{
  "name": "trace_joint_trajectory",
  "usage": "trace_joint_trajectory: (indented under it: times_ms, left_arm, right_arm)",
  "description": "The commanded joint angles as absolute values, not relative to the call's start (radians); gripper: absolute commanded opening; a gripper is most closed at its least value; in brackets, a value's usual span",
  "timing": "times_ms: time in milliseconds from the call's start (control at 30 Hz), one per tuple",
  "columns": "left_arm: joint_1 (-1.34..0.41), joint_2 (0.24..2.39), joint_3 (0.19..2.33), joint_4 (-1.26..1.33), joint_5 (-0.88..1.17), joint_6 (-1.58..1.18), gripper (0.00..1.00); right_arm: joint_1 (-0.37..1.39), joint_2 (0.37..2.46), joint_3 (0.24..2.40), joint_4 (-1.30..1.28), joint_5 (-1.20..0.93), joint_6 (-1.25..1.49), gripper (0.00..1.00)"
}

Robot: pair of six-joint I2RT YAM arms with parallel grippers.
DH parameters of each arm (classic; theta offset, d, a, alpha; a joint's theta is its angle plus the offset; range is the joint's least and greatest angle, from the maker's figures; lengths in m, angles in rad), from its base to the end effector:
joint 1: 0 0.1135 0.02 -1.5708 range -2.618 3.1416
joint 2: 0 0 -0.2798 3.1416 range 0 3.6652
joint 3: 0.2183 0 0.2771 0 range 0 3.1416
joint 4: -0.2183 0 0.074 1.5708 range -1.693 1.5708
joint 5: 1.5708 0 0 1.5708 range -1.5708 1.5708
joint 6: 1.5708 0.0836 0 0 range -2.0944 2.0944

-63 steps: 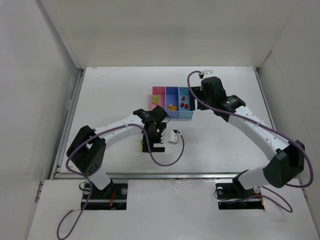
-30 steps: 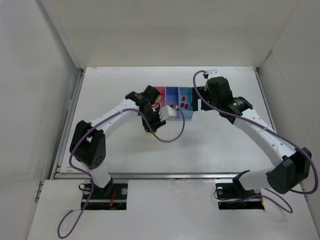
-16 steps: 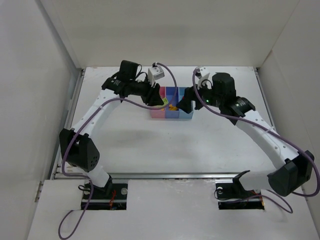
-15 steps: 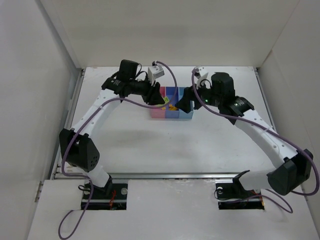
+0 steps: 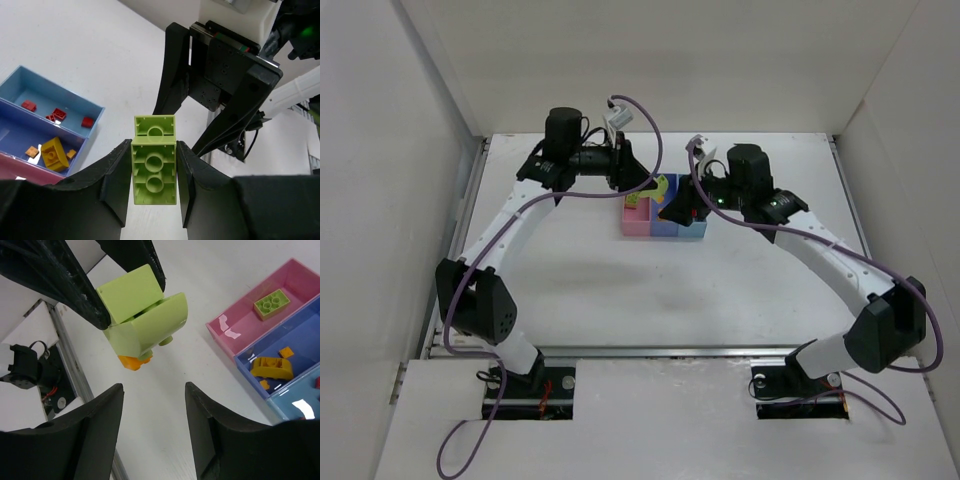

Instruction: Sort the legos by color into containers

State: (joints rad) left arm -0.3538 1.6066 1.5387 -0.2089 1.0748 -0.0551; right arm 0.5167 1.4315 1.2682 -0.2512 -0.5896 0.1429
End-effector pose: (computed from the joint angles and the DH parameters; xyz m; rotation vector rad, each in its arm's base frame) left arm 0.3624 -0.2122 0.4035 1.0185 1.5808 -1.2636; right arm 0.3154 0.2327 0.3480 -0.7657 1.9032 1.0034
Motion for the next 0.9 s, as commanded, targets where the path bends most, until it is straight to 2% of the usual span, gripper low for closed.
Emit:
trace_joint_trajectory:
  times_ms: [0, 167, 267, 400, 433, 533, 667, 867]
  left_arm:
    - [-0.341, 1.531, 1.479, -0.003, 1.166, -0.225, 0.0]
    - [-0.341, 1.497, 1.465, -0.07, 1.117, -0.039, 0.0]
    - [-0.341, 1.486, 1.441, -0.049, 1.094, -0.038, 0.0]
    - [-0.341, 1.511, 1.473, -0.121, 1.106, 0.021, 0.0]
    - [-0.341, 1.511, 1.482, -0.158, 1.106, 0.058, 0.0]
    - [-0.351, 1.511, 1.493, -0.218, 1.152, 0.107, 0.0]
    - [-0.36, 1.511, 1.493, -0.196, 1.21, 0.107, 0.0]
    - [-0.371, 1.511, 1.482, -0.163, 1.229, 0.086, 0.0]
  right_arm:
    - [0.525, 1.436, 1.304, -0.173, -0.628, 0.155, 0.58]
    - [0.496, 1.378, 1.252, -0.173, -0.609, 0.166, 0.58]
    - [0.485, 1.378, 1.243, -0.173, -0.632, 0.166, 0.58]
    - [0.485, 1.358, 1.233, -0.173, -0.655, 0.155, 0.71]
    - [0.476, 1.358, 1.233, -0.173, -0.664, 0.144, 0.78]
    - [0.463, 1.348, 1.242, -0.173, -0.696, 0.132, 0.86]
    - [0.454, 1.371, 1.279, -0.173, -0.828, 0.112, 0.87]
    - [0.463, 1.402, 1.333, -0.173, -0.85, 0.103, 0.84]
